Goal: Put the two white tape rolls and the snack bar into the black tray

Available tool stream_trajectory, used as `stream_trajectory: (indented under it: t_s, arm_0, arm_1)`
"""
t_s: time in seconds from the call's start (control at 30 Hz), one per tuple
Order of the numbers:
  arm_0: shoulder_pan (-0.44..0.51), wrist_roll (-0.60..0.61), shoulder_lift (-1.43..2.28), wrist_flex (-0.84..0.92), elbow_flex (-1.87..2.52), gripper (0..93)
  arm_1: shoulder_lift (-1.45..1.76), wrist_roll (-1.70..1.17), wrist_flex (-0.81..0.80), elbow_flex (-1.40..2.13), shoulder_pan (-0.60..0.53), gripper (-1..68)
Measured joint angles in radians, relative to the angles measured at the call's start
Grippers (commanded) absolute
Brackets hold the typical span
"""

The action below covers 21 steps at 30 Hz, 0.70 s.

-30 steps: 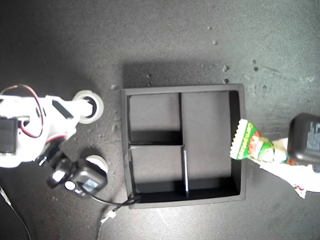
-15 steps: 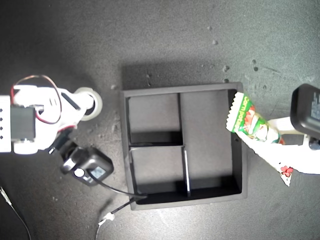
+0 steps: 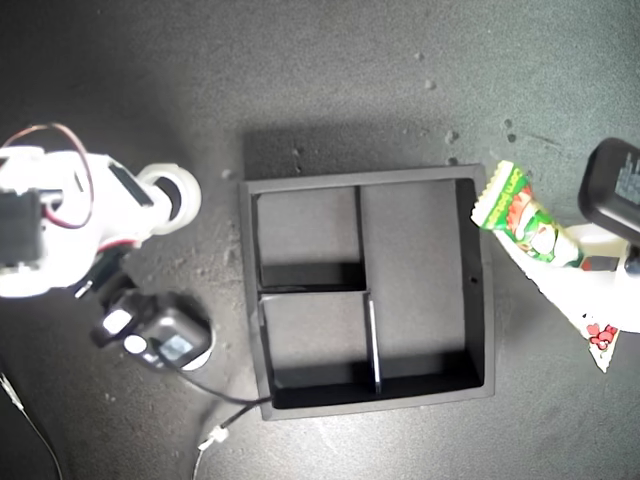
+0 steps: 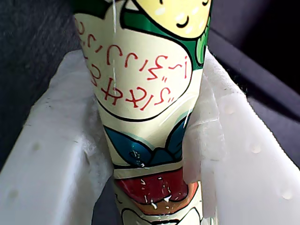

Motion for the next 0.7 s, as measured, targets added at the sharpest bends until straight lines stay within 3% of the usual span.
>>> stream_trajectory:
  t_s: [0.23, 0.4, 0.7]
  arm_0:
    - [-0.026, 0.1, -0.028, 0.249, -0.393, 0.1]
    - [-0.012, 0.129, -0.204, 0.325, -0.696, 0.1]
    - [0.018, 0.132, -0.491, 0.379, -0.962, 0.1]
  arm_1:
    - [-0.003, 0.009, 0.048, -0.011, 0.008, -0.7]
    - [-0.002, -0.422, 0.081, -0.08, 0.084, -0.7]
    - [-0.002, -1.143, 0.029, -0.164, 0.117, -0.7]
